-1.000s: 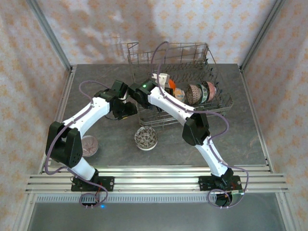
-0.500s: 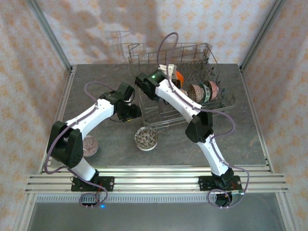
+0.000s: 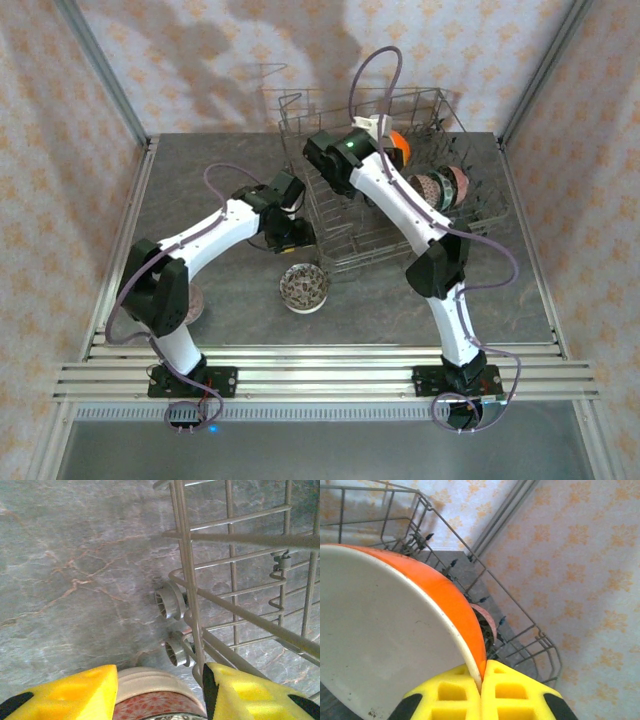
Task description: Load the bowls into the dish rack
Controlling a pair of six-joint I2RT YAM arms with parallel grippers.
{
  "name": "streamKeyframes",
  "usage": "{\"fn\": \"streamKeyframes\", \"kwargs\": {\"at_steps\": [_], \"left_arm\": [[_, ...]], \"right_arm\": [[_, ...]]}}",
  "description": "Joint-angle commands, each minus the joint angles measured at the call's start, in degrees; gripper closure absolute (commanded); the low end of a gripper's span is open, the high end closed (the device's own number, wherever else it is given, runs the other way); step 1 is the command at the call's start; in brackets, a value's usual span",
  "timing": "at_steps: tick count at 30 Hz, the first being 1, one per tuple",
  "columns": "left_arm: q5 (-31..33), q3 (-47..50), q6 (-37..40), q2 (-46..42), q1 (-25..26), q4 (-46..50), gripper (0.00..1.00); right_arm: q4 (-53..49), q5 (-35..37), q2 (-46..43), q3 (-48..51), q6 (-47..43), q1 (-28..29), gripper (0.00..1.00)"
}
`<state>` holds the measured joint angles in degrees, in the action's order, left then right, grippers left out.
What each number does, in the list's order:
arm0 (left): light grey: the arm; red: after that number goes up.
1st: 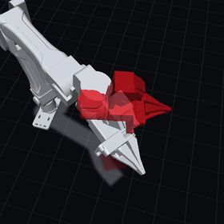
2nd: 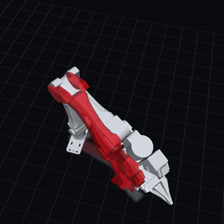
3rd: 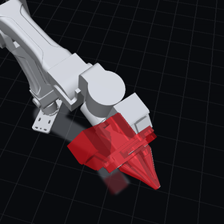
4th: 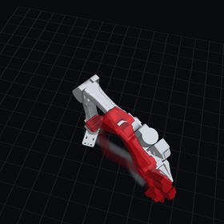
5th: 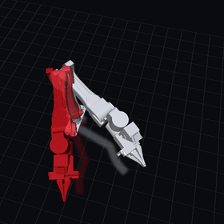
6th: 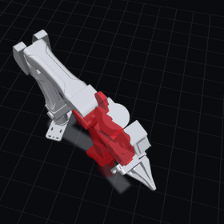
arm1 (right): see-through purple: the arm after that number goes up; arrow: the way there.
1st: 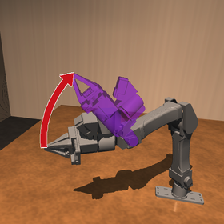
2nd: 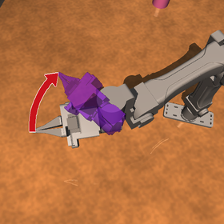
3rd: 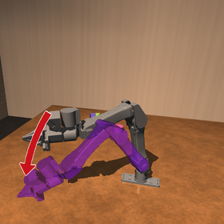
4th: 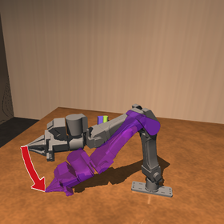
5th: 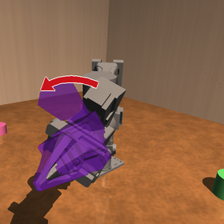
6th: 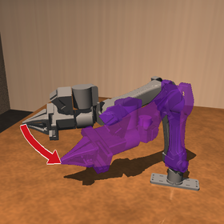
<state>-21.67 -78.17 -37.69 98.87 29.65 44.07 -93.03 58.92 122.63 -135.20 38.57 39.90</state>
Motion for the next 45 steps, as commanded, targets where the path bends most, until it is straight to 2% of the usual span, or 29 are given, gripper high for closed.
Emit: {"fn": "streamKeyframes", "kwargs": {"at_steps": [1, 6, 11, 21, 29, 45], "left_arm": [[-3.5, -5.0, -0.4, 2.0, 2.7, -6.6, 0.51], [-3.3, -6.4, 0.1, 2.6, 3.8, -5.7, 0.50], [0.3, -5.5, 2.2, -0.1, 3.5, -3.6, 0.48], [4.8, -1.4, 5.0, -7.6, -1.7, -0.6, 0.46], [5.5, 3.0, 6.0, -12.4, -6.5, 0.1, 0.46], [5.7, 5.4, 6.0, -14.1, -7.6, -0.5, 0.45]], "right_arm": [[-1.4, 2.4, -4.5, 3.4, -2.5, -0.5, 1.00], [-5.8, 1.7, -4.8, 7.5, 2.4, -0.4, 1.00], [-8.2, 0.5, -3.7, 10.3, 6.7, 0.0, 1.00], [-5.1, -3.6, -3.2, 15.9, 6.9, 0.7, 1.00], [-6.6, -3.8, 0.0, 16.5, 9.3, 1.7, 1.00], [-8.7, -2.5, 1.8, 21.6, 13.5, 2.5, 1.00]]}}
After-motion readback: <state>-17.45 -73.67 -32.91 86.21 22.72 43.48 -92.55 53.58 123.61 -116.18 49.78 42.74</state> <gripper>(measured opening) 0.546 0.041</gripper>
